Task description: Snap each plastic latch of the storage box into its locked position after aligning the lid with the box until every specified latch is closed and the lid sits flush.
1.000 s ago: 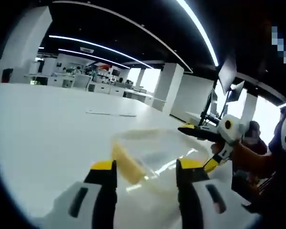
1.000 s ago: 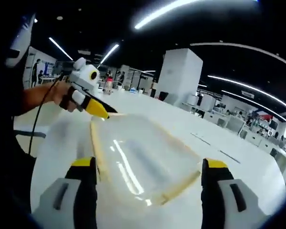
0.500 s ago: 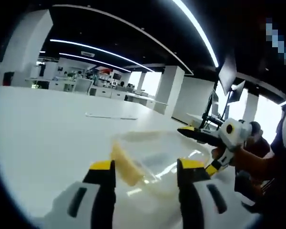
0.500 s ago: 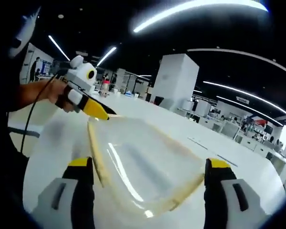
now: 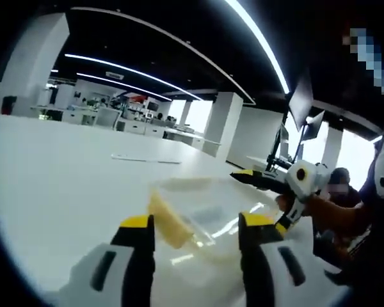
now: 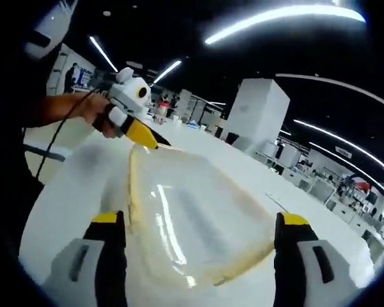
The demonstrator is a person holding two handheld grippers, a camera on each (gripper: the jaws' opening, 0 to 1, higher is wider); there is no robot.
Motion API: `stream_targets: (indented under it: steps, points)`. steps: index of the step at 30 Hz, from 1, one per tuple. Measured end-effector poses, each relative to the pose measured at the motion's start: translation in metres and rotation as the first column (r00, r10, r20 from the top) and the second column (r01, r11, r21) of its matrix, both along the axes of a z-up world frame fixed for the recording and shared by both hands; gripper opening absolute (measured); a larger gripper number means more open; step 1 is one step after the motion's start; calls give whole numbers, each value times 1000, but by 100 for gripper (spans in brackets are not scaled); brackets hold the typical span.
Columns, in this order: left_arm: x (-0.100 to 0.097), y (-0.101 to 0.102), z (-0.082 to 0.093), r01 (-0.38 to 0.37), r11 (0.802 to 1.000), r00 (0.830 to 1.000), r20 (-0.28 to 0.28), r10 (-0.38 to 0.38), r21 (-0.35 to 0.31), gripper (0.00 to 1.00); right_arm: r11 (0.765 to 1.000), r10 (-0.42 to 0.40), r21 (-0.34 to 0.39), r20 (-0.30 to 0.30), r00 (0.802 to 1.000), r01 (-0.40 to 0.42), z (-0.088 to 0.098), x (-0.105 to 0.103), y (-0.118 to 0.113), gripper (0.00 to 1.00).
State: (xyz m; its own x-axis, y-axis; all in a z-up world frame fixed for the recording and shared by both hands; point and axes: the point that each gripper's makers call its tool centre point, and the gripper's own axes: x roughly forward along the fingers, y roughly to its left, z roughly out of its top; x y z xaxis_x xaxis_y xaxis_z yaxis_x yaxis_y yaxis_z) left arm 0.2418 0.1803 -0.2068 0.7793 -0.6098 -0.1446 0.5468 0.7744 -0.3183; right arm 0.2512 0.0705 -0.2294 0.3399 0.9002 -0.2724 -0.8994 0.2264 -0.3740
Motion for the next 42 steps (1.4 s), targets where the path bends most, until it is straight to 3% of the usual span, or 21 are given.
stream_targets:
  steps: [3, 6, 8, 12, 16, 18, 20, 25, 30, 33, 38, 42]
  points:
    - [-2, 0, 2, 13, 1000, 999, 38, -14, 13, 51, 995, 98, 27, -62, 993, -96, 5, 1, 2, 97]
    - [-7, 0, 6, 35, 998, 993, 107, -40, 47, 48, 975, 219, 50, -118, 968, -215, 8, -4, 3, 100]
    - [-10, -1, 7, 45, 997, 991, 122, -53, 70, 47, 955, 291, -24, -113, 950, -295, 2, -6, 0, 100]
    - [-12, -1, 5, 58, 995, 990, 120, -67, 76, 49, 932, 342, -77, -132, 931, -353, 0, -3, -5, 100]
    - [-19, -6, 2, 101, 989, 983, 141, -116, 109, 62, 898, 400, -134, -141, 905, -418, -3, -3, -9, 100]
    - [-24, -11, -4, 143, 970, 971, 163, -175, 195, 67, 881, 421, -172, -138, 896, -440, -6, -1, -12, 100]
    - [-29, -12, -14, 164, 951, 968, 140, -206, 263, 71, 866, 438, -197, -149, 887, -461, -8, 1, -13, 100]
    - [-26, -14, -12, 131, 957, 967, 180, -181, 258, 72, 840, 481, -198, -156, 863, -505, -7, 1, -16, 100]
    - [-24, -25, -15, 110, 932, 945, 255, -206, 344, 85, 822, 504, -213, -160, 849, -528, -7, 1, -16, 100]
    - [-22, -27, -19, 82, 917, 938, 280, -203, 390, 86, 810, 522, -215, -162, 838, -546, -7, 1, -17, 100]
    - [-19, -29, -20, 42, 916, 936, 305, -176, 400, 85, 794, 529, -256, -157, 834, -552, -7, 15, -21, 100]
    - [-14, -28, -20, -19, 914, 932, 339, -131, 405, 80, 751, 586, -218, -214, 781, -623, -7, 12, -21, 100]
